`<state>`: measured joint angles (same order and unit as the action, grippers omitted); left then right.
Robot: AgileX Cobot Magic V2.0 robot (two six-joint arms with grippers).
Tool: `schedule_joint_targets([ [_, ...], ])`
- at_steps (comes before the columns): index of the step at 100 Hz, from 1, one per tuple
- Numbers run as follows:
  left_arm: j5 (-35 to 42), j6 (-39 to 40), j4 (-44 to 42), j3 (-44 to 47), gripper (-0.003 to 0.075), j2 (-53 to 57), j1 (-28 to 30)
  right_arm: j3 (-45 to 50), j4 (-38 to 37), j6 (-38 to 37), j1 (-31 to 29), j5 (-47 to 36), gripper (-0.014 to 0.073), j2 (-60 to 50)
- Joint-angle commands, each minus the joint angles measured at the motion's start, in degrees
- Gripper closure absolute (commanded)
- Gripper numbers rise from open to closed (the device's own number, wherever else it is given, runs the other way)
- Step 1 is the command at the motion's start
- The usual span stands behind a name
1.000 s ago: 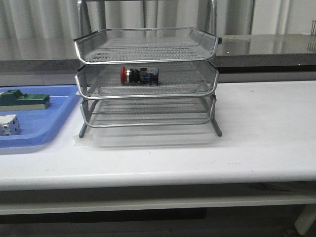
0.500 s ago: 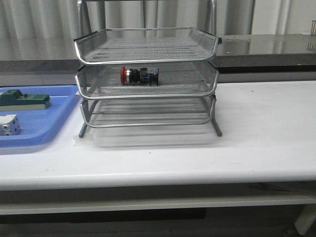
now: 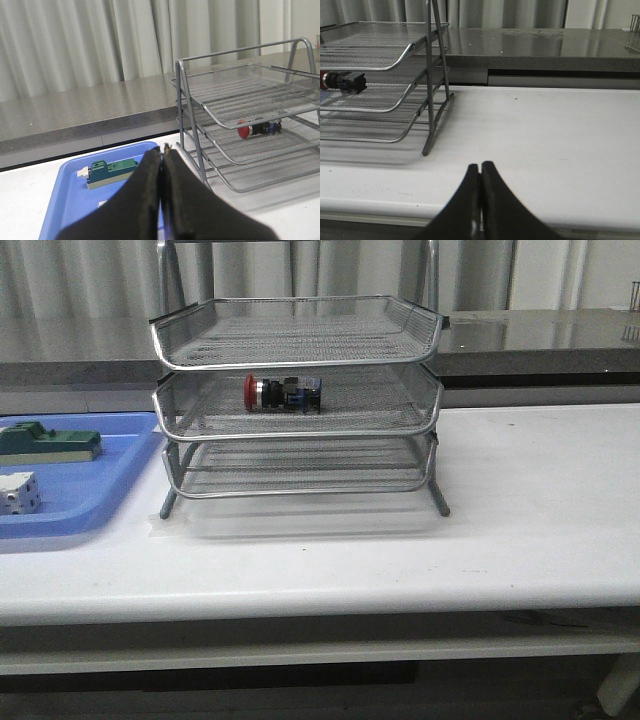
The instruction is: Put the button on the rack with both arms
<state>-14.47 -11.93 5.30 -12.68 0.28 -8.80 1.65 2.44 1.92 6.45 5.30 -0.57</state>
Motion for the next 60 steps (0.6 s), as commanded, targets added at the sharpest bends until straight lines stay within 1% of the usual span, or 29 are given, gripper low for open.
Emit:
schedule_joint_targets([
  [1,4.98,0.62,-0.45,-1.36,0.0741,-0.23,0.22,-1.11,-0.64,-0.08,-0.3,-4.89,0.0651,-1.11],
  [11,5.2,0.98,-3.42,-0.05,0.0741,-0.23,0.22,-1.11,-0.64,-0.08,-0.3,-4.89,0.0651,-1.11],
  [22,5.76,8.02,-9.92,2.42,0.0741,-0.23,0.33,-1.11,-0.64,-0.08,-0.3,-4.89,0.0651,-1.11],
  [29,7.55,11.13,-12.26,4.58,0.0741,-0.23,0.33,-1.11,-0.64,-0.08,-0.3,-4.89,0.0651,-1.11],
  [44,12.26,11.13,-13.07,9.07,0.0741,-0.23,0.63,-1.11,-0.64,-0.08,-0.3,-4.89,0.0651,-1.11],
  [60,13.21,14.82,-13.07,11.68,0.0741,-0.23,3.89,-1.11,-0.64,-0.08,-0.3,-4.89,0.0651,-1.11],
])
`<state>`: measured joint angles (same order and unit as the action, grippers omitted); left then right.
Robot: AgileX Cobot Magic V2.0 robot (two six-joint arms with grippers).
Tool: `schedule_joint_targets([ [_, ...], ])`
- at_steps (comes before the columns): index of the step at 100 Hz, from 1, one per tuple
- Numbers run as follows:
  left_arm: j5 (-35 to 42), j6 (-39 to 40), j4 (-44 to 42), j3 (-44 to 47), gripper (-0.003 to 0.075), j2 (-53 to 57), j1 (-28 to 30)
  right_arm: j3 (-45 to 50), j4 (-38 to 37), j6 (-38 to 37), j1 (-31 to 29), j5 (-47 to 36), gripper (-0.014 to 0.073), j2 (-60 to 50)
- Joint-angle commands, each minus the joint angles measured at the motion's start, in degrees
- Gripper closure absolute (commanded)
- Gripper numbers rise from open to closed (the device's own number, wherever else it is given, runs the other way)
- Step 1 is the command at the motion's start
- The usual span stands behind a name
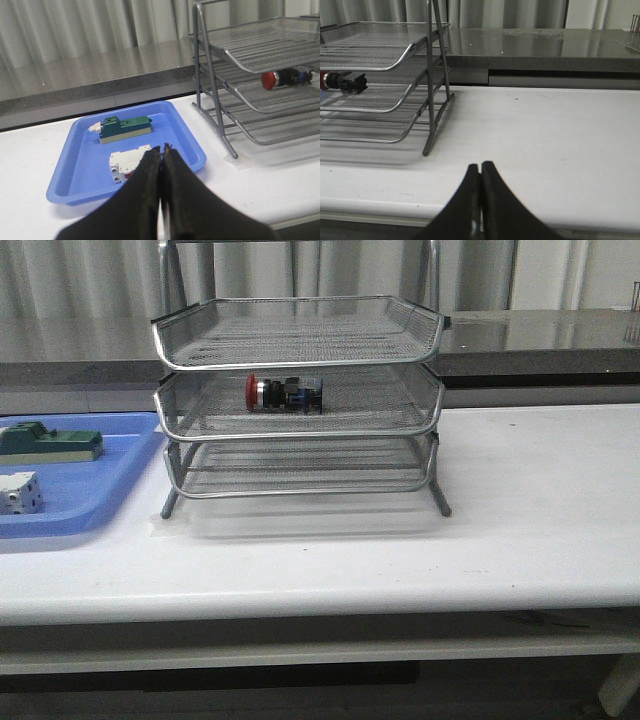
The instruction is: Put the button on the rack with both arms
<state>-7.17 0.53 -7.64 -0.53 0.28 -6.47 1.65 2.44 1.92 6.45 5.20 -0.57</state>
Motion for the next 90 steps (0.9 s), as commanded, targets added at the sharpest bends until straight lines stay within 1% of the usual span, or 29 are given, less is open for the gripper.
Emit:
schedule_joint_targets([
  [1,5.92,2.6,-0.12,-0.39,0.0741,-0.23,1.72,-1.11,-0.64,-0.08,-0.3,-4.79,0.0651,-1.11],
  [13,7.17,3.16,-0.12,0.98,0.0741,0.02,3.97,-1.11,-0.64,-0.08,-0.3,-4.79,0.0651,-1.11],
  [33,11.08,3.16,0.59,3.5,0.0741,1.78,5.49,-1.11,-0.64,-0.08,-0.3,-4.79,0.0651,-1.11],
  [90,10.79,3.16,2.22,3.5,0.0741,1.78,5.6,-1.11,-0.64,-0.08,-0.3,-4.73,0.0651,-1.11],
])
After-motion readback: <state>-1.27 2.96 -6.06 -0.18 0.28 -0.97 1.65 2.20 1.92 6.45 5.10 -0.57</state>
